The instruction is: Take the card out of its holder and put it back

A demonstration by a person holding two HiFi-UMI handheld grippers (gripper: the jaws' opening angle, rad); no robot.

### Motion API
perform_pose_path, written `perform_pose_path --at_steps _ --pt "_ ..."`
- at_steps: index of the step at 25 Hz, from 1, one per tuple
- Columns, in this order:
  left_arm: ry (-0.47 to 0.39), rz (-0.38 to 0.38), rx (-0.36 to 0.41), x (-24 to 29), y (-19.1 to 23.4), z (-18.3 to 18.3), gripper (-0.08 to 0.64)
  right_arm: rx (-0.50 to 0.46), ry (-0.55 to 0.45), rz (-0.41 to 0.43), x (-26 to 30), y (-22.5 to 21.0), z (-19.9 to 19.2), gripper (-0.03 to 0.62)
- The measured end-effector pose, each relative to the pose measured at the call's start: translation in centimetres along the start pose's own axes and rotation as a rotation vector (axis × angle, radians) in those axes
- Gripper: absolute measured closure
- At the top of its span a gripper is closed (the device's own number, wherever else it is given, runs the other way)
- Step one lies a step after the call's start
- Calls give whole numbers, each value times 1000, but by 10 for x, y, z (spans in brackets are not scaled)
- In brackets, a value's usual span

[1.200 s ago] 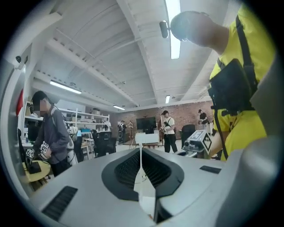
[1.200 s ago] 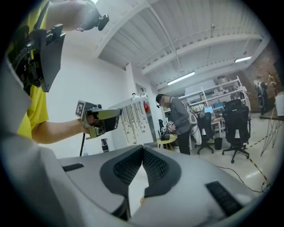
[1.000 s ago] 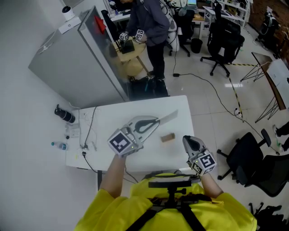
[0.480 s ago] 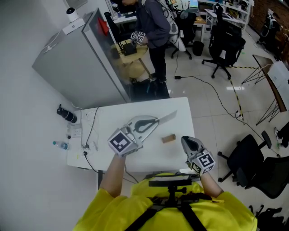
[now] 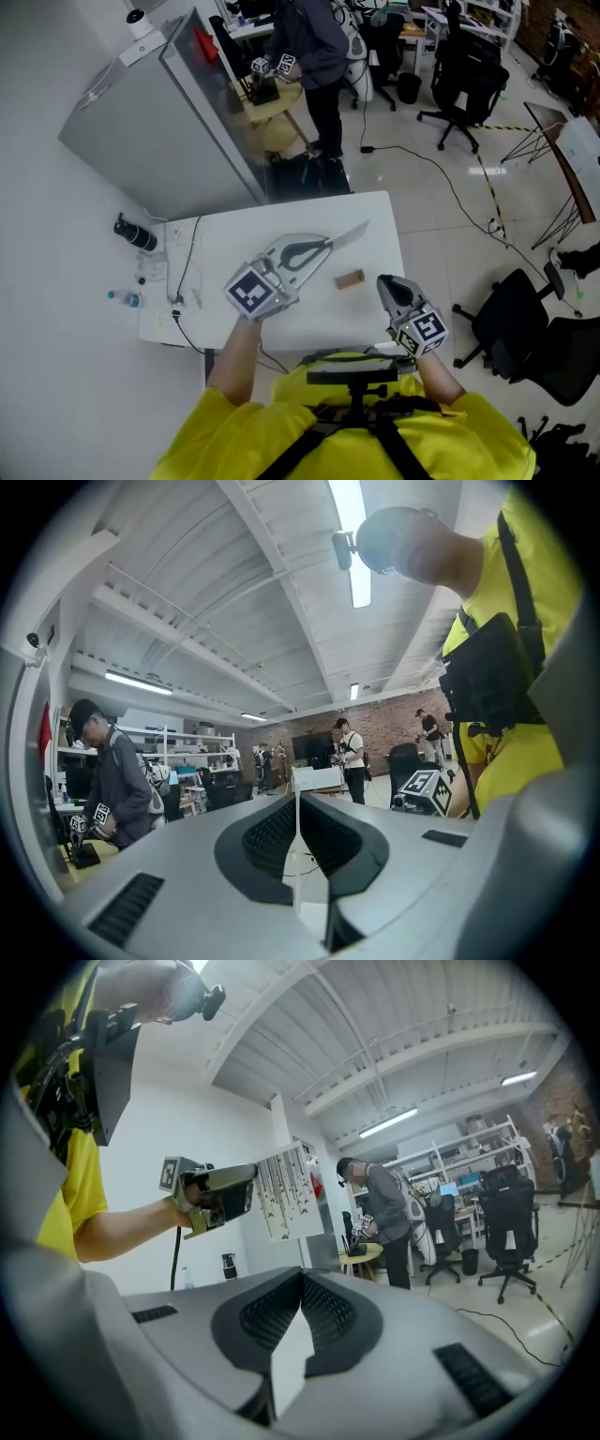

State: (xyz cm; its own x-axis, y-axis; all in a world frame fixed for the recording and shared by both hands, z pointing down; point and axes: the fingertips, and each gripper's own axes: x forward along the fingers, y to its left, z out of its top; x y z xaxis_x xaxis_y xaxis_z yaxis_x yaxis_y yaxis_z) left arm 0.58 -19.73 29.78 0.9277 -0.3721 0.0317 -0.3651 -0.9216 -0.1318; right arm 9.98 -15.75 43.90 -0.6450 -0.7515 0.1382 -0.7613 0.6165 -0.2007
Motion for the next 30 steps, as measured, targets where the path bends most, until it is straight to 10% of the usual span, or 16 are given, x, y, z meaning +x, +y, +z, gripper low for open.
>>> perform_pose_path --at_steps 13,30 --pt "9 -15 -97 -2 11 -33 551 49 3 -40 9 -8 -12 586" --pt "92 -104 -389 29 4 -258 552 210 208 -118 -8 -28 -124 586"
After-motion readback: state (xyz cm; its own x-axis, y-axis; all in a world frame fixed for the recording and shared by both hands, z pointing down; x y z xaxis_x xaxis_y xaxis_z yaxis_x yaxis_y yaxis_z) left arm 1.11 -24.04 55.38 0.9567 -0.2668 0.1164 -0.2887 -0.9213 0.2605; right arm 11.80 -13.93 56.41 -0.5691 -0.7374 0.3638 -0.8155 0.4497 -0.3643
